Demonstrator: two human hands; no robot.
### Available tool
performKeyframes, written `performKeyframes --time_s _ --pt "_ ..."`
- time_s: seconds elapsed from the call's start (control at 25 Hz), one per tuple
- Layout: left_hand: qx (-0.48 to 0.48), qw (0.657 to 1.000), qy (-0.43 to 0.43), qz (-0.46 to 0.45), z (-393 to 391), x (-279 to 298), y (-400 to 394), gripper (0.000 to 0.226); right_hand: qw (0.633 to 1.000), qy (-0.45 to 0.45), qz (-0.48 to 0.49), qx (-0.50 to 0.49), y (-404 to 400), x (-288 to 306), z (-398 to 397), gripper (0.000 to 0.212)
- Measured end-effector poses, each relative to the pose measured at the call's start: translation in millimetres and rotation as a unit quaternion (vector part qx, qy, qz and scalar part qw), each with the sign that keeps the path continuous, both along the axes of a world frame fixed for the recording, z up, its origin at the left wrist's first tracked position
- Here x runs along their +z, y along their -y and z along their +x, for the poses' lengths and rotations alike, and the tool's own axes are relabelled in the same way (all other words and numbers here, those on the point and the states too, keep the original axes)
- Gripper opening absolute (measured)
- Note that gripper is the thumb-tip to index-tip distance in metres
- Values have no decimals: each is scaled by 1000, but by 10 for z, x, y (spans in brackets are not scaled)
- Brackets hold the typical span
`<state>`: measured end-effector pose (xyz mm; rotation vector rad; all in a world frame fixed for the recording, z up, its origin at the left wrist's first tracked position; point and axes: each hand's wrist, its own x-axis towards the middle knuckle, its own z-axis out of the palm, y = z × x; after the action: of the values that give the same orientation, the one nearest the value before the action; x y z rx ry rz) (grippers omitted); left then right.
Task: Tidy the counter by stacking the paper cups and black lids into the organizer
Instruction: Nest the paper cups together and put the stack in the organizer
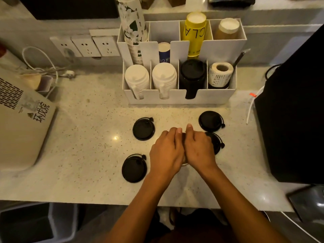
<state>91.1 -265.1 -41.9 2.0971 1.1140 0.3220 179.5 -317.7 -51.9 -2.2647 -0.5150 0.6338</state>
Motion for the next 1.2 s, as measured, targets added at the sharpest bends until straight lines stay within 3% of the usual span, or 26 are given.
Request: performKeyframes --time_s 0.12,0.24,0.32,0.44,0.6,0.96,1.12,1.2 --pt "21 996 42 -80 10 -3 -46 38 997 -53 3 -48 -21 -27 -22 52" --pt "94 971 75 -207 32 5 -64 37 970 -203 47 -124 -50 11 -10 48" --pt "132 936 36 -325 24 39 -98 39 931 -322 54 -165 -17 49 6 45" --pt "142 905 -6 -402 14 101 -146 42 918 -378 -23 -117 85 61 3 57" --pt "163 874 11 -458 -7 165 -158 39 934 -337 -32 -112 75 90 9 58" --pt "92 802 -2 -590 -229 97 -209 78 957 -269 -6 -104 132 81 -10 46" --pt "51 702 23 -710 -467 44 -241 92 988 -125 93 -8 275 49 -226 52" --pt "31 688 38 -724 -525 29 -227 88 982 -91 162 31 330 47 -319 56"
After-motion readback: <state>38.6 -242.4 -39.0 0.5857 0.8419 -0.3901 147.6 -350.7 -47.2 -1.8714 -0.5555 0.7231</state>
